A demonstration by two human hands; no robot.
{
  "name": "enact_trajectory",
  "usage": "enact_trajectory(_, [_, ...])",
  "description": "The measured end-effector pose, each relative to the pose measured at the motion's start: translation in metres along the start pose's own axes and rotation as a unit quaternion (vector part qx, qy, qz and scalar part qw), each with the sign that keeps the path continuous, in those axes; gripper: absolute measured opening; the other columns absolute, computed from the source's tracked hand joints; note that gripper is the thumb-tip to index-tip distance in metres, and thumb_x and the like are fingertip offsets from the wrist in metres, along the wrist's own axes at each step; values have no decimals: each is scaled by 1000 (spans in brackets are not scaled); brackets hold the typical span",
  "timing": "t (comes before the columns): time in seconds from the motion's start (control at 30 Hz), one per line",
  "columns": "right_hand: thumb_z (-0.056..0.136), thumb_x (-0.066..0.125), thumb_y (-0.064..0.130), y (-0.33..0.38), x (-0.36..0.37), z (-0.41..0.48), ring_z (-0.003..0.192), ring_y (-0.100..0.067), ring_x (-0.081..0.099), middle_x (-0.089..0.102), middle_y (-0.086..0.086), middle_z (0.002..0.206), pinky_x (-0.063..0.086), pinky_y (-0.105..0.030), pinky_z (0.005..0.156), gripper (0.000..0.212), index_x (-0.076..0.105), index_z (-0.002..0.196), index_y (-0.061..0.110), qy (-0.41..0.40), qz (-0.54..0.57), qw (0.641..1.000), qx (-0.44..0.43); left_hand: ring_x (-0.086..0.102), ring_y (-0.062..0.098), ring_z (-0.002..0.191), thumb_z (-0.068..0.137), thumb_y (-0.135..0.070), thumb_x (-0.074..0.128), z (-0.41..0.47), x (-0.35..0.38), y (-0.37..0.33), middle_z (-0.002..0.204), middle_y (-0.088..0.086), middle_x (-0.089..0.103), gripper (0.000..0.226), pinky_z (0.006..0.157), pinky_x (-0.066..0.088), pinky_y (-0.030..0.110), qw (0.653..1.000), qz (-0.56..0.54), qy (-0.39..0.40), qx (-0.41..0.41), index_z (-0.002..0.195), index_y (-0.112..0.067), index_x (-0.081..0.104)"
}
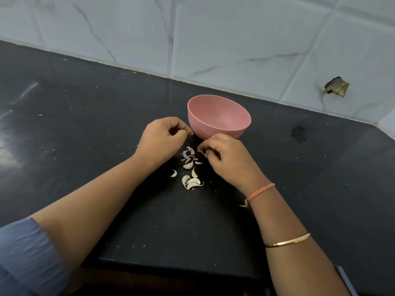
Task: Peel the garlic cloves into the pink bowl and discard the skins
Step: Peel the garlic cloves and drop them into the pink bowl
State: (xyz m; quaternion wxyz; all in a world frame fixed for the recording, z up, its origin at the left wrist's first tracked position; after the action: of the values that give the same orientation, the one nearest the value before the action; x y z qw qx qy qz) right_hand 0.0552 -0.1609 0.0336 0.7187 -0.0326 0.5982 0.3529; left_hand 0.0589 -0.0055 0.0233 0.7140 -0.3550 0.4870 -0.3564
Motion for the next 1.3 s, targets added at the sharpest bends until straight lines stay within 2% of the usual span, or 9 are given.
enact_trajectory(0.1, [86, 60, 9, 2, 0, 0, 84, -9, 55, 57, 3, 98, 49, -27, 76, 13, 67, 95, 14, -22, 7, 1000, -10, 43, 1, 42, 81, -11, 51, 1, 0, 1, 63, -10, 62, 23, 43, 34, 10, 1000, -4, -6, -6, 78, -25, 69])
enact_trajectory(0.2, [83, 62, 7, 8, 5, 1, 80, -10, 54, 56, 2, 94, 49, -29, 71, 10, 64, 93, 11, -4, 23, 999, -29, 43, 0, 42, 81, -12, 51, 1, -1, 1, 62, -12, 60, 21, 47, 35, 16, 1000, -6, -12, -8, 79, -23, 69])
enact_trajectory(0.43, [88, 60, 16, 13, 19, 2, 102, -21, 51, 58, -3, 103, 45, -39, 88, 18, 71, 103, 15, 83, 14, 995, -59, 45, -2, 46, 81, -13, 52, 2, 0, 2, 63, -14, 60, 19, 50, 38, 16, 1000, -6, -20, -6, 79, -21, 69])
enact_trajectory(0.63, [89, 60, 18, 11, 19, 1, 107, -18, 44, 53, 0, 108, 39, -30, 93, 19, 70, 105, 15, 118, 19, 992, -42, 45, -3, 45, 81, -11, 52, 2, -1, 1, 61, -14, 59, 20, 45, 33, 8, 1000, -3, -17, -1, 79, -21, 69])
enact_trajectory(0.8, [86, 64, 13, 11, 14, 0, 102, -16, 50, 60, 1, 104, 39, -22, 87, 10, 69, 94, 15, 53, 73, 994, -58, 47, -6, 48, 82, -11, 52, 2, 0, 1, 65, -15, 61, 20, 49, 35, 10, 1000, -1, -13, 6, 80, -20, 69])
enact_trajectory(0.9, [86, 63, 12, 10, 7, -2, 86, -3, 57, 66, 6, 93, 41, -14, 74, 9, 66, 94, 14, 17, 133, 990, -36, 46, -4, 47, 82, -12, 52, 2, -1, 1, 65, -15, 61, 20, 52, 36, 17, 1000, 0, -10, 9, 80, -20, 70])
enact_trajectory(0.97, [86, 63, 11, 8, 4, -4, 76, -6, 61, 67, 4, 86, 47, -18, 66, 9, 63, 92, 17, 16, 182, 983, -5, 45, -3, 46, 82, -12, 52, 2, -1, 1, 60, -16, 58, 20, 50, 35, 14, 1000, 1, -12, 8, 79, -21, 70])
enact_trajectory(1.17, [79, 70, 2, 1, 1, -5, 69, -7, 65, 68, 1, 79, 55, -22, 69, 21, 65, 78, 21, 7, 268, 962, 53, 43, -1, 41, 81, -9, 51, 1, -1, 0, 52, -18, 55, 23, 42, 31, 7, 1000, 4, -10, 4, 78, -22, 70])
enact_trajectory(1.3, [80, 68, -2, -3, -3, -5, 71, -12, 68, 70, -1, 79, 57, -26, 75, 22, 67, 82, 20, 8, 309, 947, 84, 44, 0, 41, 82, -10, 51, 1, 0, 1, 58, -14, 58, 23, 42, 32, 8, 1000, 3, -8, -2, 79, -21, 71])
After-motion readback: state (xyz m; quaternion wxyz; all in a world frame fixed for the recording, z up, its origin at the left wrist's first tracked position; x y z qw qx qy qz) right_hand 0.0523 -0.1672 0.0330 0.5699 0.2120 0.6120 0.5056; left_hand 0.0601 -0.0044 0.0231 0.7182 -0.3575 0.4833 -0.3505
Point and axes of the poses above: each hand's wrist, its own z-axis towards the middle knuckle, its own x-axis out of the palm, y = z × x, the point moved 3 cm from there along z, towards the middle knuckle
